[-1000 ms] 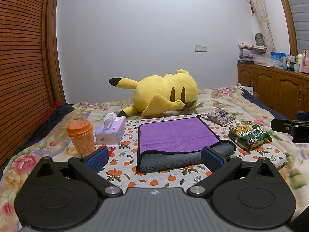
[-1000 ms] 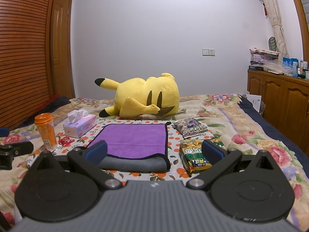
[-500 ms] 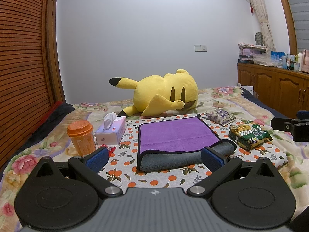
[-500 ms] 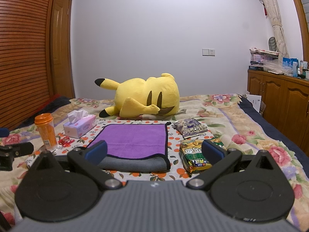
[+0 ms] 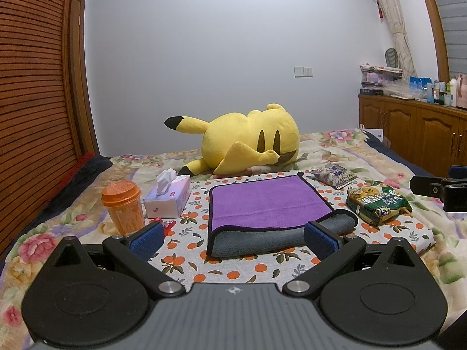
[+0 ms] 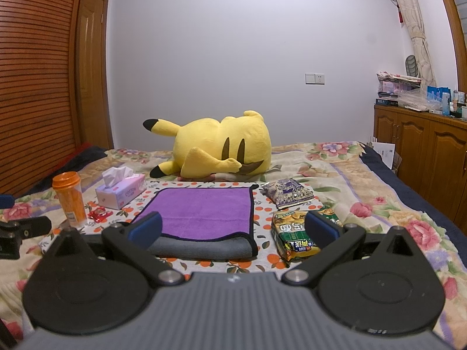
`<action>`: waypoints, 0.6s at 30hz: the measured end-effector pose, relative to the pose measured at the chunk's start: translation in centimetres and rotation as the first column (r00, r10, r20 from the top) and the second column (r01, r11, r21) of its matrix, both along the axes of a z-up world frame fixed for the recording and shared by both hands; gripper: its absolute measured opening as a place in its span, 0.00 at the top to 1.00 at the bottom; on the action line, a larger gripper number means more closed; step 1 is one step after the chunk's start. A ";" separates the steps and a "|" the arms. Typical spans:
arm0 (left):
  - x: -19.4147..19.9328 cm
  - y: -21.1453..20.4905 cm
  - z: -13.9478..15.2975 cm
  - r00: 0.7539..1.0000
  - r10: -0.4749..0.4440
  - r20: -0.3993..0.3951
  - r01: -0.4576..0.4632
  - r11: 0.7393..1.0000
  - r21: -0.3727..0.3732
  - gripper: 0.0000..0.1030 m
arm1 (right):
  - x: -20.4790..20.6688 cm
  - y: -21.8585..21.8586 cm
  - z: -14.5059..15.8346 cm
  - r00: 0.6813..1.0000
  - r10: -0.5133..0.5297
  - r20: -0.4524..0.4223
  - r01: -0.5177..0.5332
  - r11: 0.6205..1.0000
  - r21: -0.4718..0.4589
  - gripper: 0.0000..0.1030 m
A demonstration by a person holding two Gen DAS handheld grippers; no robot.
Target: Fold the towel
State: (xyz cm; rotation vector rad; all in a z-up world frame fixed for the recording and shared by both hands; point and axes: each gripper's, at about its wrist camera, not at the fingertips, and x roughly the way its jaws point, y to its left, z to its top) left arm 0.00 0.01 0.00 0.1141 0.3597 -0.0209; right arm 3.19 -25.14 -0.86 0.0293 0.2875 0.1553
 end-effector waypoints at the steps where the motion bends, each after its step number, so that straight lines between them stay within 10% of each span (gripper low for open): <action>1: 0.0 0.0 0.0 1.000 0.000 0.000 0.000 1.000 0.000 0.00 | 0.0 0.0 0.0 1.000 0.000 0.000 0.000 1.000 0.000 0.00; 18: 1.6 -0.1 -0.8 0.998 -0.012 -0.066 0.013 1.000 0.015 0.00 | 1.2 0.5 -0.6 0.999 0.005 -0.032 -0.005 1.000 -0.001 0.00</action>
